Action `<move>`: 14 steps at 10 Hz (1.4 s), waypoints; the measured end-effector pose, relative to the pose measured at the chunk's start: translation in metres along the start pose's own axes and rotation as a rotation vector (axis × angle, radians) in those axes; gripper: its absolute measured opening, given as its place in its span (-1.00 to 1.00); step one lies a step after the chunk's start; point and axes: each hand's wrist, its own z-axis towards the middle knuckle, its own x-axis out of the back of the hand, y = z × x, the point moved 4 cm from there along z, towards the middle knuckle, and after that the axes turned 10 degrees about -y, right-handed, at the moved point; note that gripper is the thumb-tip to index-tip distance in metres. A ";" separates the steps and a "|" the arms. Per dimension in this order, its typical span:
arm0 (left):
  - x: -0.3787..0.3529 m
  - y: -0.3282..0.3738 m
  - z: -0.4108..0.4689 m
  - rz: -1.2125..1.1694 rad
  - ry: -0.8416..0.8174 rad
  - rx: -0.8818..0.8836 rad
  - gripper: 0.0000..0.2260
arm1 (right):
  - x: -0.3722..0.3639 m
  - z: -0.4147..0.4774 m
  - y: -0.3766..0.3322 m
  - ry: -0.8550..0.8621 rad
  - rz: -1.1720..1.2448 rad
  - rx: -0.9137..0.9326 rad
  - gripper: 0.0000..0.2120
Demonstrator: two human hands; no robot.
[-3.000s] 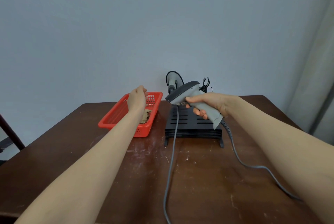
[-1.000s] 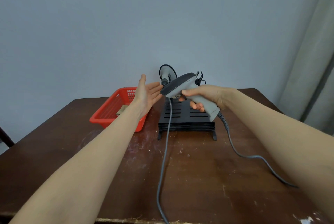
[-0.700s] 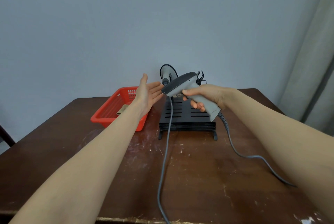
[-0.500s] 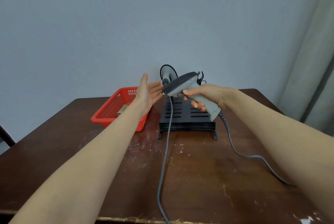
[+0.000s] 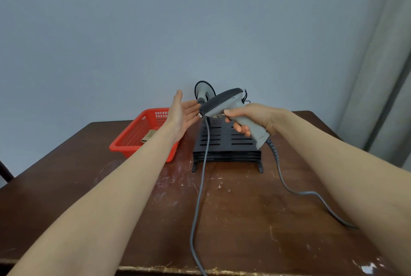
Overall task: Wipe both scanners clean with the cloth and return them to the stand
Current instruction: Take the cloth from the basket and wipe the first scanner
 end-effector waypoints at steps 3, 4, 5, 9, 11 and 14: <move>-0.002 0.001 0.000 -0.009 0.019 -0.003 -0.37 | 0.001 0.000 -0.001 0.005 -0.011 0.004 -0.73; -0.003 0.001 -0.001 -0.010 0.028 -0.001 -0.38 | 0.000 0.001 0.000 0.010 -0.001 -0.001 -0.73; -0.003 0.001 0.000 -0.015 0.031 0.003 -0.39 | -0.001 0.001 0.000 0.015 0.019 0.000 -0.71; 0.011 0.011 0.004 0.212 0.207 -0.044 -0.55 | -0.007 0.011 -0.014 0.009 0.398 0.101 -0.85; 0.067 0.015 0.007 0.829 0.471 0.040 -0.74 | -0.012 0.030 -0.028 0.069 0.541 0.165 -0.90; 0.110 -0.009 0.025 1.328 0.412 0.389 -0.68 | -0.004 0.056 -0.026 0.185 0.662 0.235 -0.83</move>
